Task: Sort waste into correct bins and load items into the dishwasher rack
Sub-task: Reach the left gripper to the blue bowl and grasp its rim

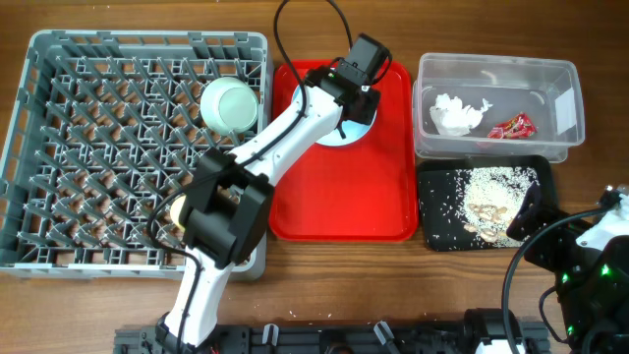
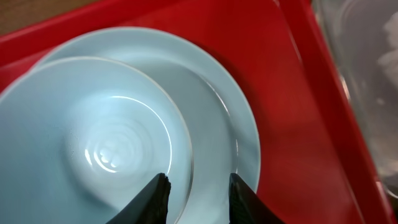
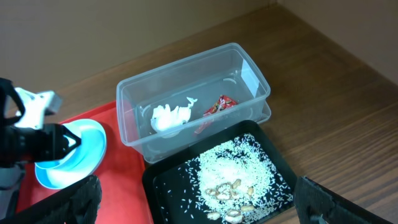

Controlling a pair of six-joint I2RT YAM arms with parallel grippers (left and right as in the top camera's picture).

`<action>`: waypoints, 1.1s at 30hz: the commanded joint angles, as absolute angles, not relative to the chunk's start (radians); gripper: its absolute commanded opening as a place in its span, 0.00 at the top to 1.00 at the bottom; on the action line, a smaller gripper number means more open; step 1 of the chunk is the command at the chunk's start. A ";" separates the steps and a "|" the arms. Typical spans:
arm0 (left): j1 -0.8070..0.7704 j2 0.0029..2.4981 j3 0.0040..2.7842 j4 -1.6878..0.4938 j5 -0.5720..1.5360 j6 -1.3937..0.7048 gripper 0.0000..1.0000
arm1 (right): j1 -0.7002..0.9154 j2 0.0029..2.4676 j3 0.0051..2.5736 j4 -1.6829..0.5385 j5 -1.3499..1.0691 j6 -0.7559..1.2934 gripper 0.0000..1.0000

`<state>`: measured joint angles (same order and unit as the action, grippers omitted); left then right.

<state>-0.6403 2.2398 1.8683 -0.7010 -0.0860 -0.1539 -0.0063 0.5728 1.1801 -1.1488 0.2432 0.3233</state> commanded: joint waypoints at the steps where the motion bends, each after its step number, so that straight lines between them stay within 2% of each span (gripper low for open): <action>1: -0.637 2.306 1.876 -0.690 -0.118 -0.134 0.77 | -0.005 0.570 1.178 -1.146 0.238 0.317 0.00; 3: -0.634 2.329 1.876 -0.692 -0.140 -0.134 0.91 | -0.005 0.570 1.178 -1.146 0.238 0.317 0.00; 4: -0.633 2.334 1.876 -0.696 -0.161 -0.134 0.93 | -0.005 0.570 1.178 -1.146 0.238 0.317 0.00; 13: -0.630 2.299 1.876 -0.697 -0.196 -0.134 0.96 | -0.005 0.570 1.178 -1.146 0.238 0.317 0.00; 16: -0.630 2.281 1.876 -0.692 -0.196 -0.134 0.90 | -0.005 0.570 1.178 -1.147 0.238 0.317 0.00; 22: -0.628 2.286 1.876 -0.711 -0.196 -0.134 0.86 | -0.005 0.570 1.178 -1.146 0.238 0.317 0.00; 26: -0.628 2.287 1.876 -0.710 -0.195 -0.134 0.75 | -0.005 0.570 1.178 -1.146 0.238 0.317 0.00; 28: -0.628 2.287 1.876 -0.710 -0.171 -0.135 0.57 | -0.005 0.570 1.178 -1.146 0.238 0.317 0.00; 30: -0.630 2.287 1.876 -0.711 -0.148 -0.134 0.58 | -0.005 0.570 1.178 -1.146 0.238 0.317 0.00; 33: -0.626 2.287 1.876 -0.711 -0.148 -0.134 0.68 | -0.005 0.570 1.178 -1.146 0.238 0.317 0.00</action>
